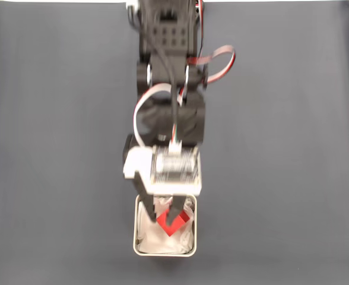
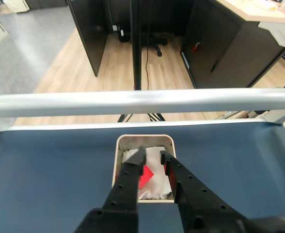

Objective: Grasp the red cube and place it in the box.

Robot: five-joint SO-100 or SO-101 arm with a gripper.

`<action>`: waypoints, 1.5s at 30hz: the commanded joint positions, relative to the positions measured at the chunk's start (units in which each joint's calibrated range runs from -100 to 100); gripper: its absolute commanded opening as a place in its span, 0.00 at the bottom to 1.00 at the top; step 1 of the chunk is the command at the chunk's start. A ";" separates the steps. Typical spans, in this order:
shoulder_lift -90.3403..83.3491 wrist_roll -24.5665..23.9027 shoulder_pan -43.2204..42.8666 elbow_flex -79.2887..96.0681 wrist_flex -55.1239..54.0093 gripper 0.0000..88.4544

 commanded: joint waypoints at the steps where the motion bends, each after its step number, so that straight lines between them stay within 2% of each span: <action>1: -12.85 -0.20 -1.49 5.48 -0.28 0.00; 13: -57.30 1.37 -2.84 55.75 0.29 0.00; 19: -76.89 1.03 -2.27 79.20 9.47 0.00; 23: -86.33 0.44 -1.91 88.33 18.98 0.00; 27: -90.14 -0.54 -2.70 89.24 32.83 0.00; 32: -90.14 -2.05 -2.55 89.24 40.86 0.00; 45: -90.14 -1.32 -1.91 89.24 42.01 0.00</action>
